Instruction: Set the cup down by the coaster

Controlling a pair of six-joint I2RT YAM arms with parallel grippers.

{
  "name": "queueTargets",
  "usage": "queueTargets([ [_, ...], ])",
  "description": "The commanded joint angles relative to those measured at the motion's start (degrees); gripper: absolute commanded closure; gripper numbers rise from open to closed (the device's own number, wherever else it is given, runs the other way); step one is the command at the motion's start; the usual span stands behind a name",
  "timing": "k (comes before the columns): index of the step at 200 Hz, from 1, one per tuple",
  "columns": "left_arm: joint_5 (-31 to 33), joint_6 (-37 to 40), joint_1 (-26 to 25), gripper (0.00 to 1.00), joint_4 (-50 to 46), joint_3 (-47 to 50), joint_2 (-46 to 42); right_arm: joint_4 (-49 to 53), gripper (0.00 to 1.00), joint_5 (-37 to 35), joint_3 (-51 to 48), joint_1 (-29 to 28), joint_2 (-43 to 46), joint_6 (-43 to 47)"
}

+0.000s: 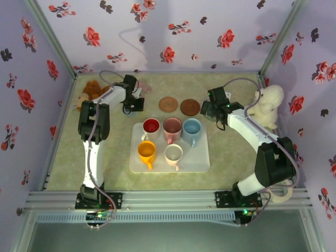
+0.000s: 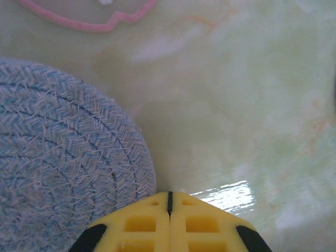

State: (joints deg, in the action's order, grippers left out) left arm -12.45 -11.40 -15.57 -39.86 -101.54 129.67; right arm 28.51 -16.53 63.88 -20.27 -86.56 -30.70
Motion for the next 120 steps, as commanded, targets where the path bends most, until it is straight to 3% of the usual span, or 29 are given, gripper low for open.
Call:
queueTargets([
  [1, 2.4, 1.3, 2.0, 1.00, -2.2, 1.4, -1.7, 0.8, 0.01, -1.3, -0.8, 0.3, 0.8, -0.9],
  [120, -3.1, -2.5, 2.4, 1.00, 0.1, -2.1, -1.8, 1.5, 0.01, -1.0, 0.4, 0.3, -0.2, -0.4],
])
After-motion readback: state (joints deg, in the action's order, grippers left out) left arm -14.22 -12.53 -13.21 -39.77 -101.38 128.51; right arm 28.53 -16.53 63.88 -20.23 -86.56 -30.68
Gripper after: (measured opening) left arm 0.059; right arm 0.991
